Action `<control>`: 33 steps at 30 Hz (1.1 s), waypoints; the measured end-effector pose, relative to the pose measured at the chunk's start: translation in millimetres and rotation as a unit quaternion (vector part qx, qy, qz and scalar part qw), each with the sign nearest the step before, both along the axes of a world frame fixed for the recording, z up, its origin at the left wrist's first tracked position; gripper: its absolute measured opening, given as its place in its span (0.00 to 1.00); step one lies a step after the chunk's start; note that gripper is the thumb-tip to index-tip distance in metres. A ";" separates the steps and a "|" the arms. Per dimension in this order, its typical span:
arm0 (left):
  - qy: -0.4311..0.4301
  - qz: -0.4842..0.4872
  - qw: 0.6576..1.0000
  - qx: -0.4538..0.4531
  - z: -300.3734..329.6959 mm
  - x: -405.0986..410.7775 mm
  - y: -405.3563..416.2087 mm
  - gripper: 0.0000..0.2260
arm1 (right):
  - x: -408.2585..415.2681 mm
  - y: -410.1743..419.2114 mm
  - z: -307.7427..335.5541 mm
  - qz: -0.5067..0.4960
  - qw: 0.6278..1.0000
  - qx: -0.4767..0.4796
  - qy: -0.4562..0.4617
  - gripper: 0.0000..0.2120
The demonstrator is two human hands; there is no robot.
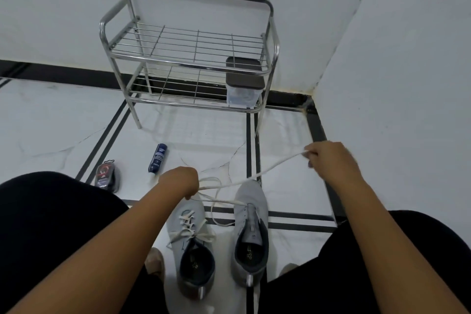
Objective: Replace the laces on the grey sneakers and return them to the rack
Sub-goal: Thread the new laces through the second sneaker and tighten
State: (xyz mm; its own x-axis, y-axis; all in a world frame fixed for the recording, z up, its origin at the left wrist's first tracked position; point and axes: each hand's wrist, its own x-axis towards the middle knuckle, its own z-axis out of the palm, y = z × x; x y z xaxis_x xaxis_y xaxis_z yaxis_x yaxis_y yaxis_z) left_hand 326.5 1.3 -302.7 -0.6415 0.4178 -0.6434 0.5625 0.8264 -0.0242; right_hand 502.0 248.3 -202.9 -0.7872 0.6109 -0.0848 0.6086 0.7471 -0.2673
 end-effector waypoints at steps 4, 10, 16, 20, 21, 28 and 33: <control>0.029 0.023 0.983 0.181 3.6 10.8 13.8 0.13 | -12.2 -32.3 -17.0 0.075 0.991 0.042 -0.104 0.15; -0.223 0.083 0.864 0.444 24.4 53.1 45.9 0.12 | -27.1 -77.8 -30.8 0.208 0.940 0.218 -0.158 0.09; -0.204 0.139 0.841 0.482 11.6 55.2 54.1 0.08 | -29.6 -71.8 -44.7 0.144 0.968 0.152 -0.136 0.07; -0.151 0.171 0.866 0.445 2.6 49.4 48.3 0.04 | -21.4 -56.0 -89.0 0.000 0.981 0.016 -0.192 0.04; -0.145 0.178 0.871 0.433 -0.8 48.8 45.7 0.04 | -18.3 -57.4 -107.3 -0.034 0.976 -0.039 -0.210 0.07; -0.161 0.340 0.836 0.400 -66.3 81.1 23.6 0.06 | 14.6 -102.3 -201.3 -0.076 0.955 -0.183 -0.220 0.10; -0.159 0.315 0.878 0.323 -96.6 101.0 32.1 0.09 | 18.3 -104.6 -215.4 -0.050 0.931 -0.236 -0.273 0.16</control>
